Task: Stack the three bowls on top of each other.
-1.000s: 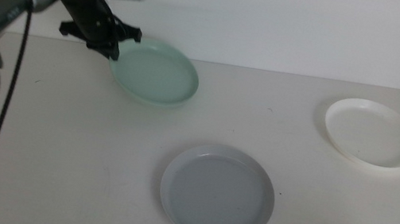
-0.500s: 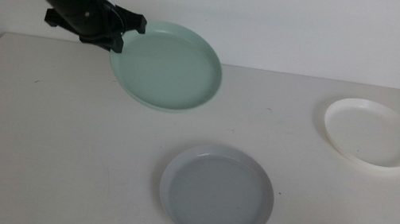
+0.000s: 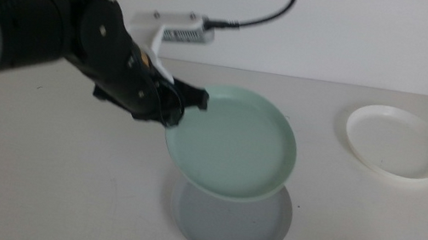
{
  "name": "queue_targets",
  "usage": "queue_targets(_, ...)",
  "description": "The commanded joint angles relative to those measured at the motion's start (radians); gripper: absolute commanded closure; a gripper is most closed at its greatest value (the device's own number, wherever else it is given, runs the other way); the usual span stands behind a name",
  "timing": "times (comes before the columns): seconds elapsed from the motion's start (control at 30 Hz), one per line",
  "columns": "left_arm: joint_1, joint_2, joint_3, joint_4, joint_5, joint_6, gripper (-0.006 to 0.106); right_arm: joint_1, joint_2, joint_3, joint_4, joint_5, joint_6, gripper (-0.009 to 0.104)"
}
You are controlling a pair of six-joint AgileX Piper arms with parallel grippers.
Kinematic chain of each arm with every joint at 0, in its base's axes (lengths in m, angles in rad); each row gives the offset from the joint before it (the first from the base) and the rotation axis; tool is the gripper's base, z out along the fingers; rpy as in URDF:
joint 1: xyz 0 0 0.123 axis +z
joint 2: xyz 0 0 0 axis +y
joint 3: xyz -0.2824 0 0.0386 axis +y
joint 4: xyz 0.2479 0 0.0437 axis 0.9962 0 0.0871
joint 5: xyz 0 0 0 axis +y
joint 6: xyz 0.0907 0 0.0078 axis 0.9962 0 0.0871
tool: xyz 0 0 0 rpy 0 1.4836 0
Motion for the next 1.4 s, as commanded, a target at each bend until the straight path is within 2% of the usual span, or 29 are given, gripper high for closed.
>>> queue_targets(0.0,-0.028,-0.047,0.019,-0.02,-0.107,-0.04,0.1,-0.006,-0.027,-0.006,-0.011,-0.071,-0.011,0.045)
queue_targets(0.23,-0.081,-0.025,0.129,-0.022,-0.233,-0.069,0.1,-0.006,-0.027,-0.006,-0.011,-0.071,-0.011,0.045)
queue_targets(0.5,-0.081,-0.017,0.222,-0.045,-0.308,-0.075,0.1,-0.006,-0.027,-0.006,-0.011,-0.071,-0.011,0.045)
queue_targets(0.8,-0.081,0.019,0.247,-0.089,-0.33,-0.071,0.1,-0.006,-0.027,-0.006,-0.011,-0.071,-0.011,0.045)
queue_targets(0.9,-0.081,0.023,0.247,-0.089,-0.33,-0.071,0.098,-0.006,-0.027,-0.006,-0.011,-0.071,-0.011,0.045)
queue_targets(1.03,-0.081,0.026,0.247,-0.089,-0.331,-0.064,0.08,-0.006,-0.027,-0.006,-0.011,-0.071,-0.011,0.045)
queue_targets(1.3,-0.08,-0.014,0.245,-0.088,-0.328,0.003,0.011,-0.006,-0.027,-0.006,-0.011,-0.071,-0.011,0.045)
queue_targets(1.37,-0.08,-0.054,0.244,-0.088,-0.322,0.036,0.002,-0.006,-0.027,-0.006,-0.011,-0.071,-0.011,0.045)
